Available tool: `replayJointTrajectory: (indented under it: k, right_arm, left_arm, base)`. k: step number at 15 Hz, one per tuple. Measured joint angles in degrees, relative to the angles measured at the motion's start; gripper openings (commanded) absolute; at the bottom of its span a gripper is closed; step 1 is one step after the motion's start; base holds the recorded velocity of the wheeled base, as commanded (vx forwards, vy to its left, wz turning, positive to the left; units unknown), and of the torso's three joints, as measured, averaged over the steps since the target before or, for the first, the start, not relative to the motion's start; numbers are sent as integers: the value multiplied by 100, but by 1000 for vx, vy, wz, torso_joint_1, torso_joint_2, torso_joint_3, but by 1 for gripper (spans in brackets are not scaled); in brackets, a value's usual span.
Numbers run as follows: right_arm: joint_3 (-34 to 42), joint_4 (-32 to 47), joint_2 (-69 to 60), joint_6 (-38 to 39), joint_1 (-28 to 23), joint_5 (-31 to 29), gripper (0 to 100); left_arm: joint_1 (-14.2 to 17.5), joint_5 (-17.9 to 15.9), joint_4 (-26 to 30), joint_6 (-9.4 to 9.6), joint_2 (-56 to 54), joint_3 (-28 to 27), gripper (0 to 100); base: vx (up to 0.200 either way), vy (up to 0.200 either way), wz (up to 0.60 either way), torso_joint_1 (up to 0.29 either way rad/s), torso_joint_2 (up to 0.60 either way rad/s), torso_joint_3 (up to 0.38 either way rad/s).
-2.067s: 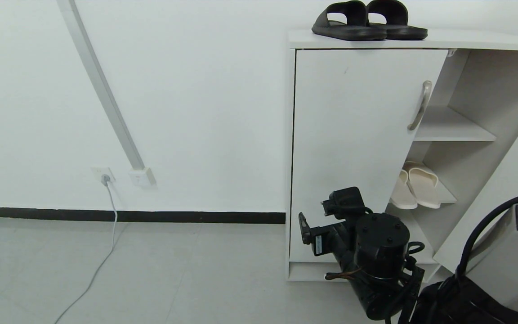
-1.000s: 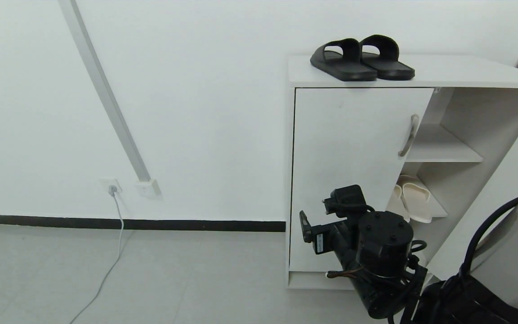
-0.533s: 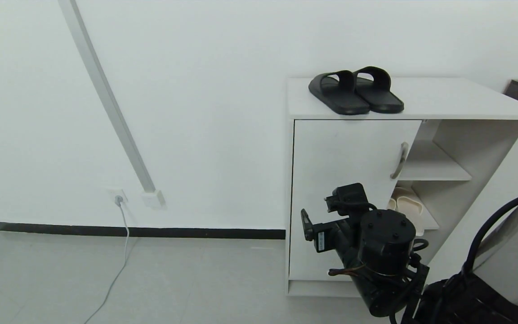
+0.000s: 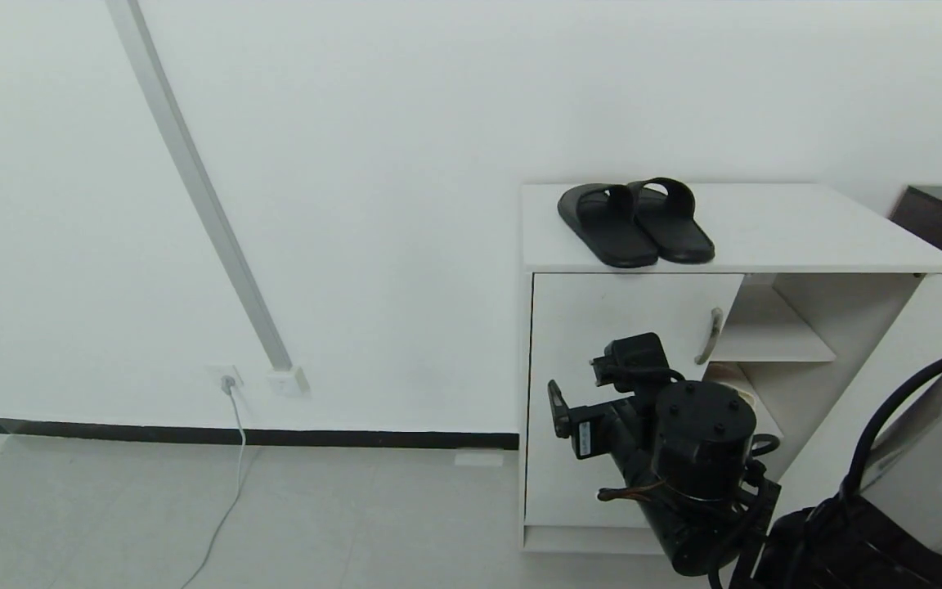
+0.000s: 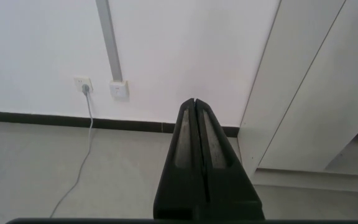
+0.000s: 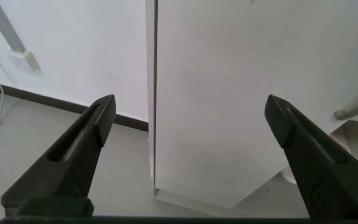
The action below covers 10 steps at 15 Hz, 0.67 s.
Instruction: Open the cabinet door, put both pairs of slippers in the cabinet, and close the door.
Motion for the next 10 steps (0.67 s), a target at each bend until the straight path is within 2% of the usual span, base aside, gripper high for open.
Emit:
replayJointTrajectory:
  k: [10]
  right_arm:
    - [116, -9, -66, 11, -32, -7, 100]
  left_arm:
    - [4, -9, -5, 2, -2, 0, 0]
  base:
    - [0, 0, 0, 249, -565, -322]
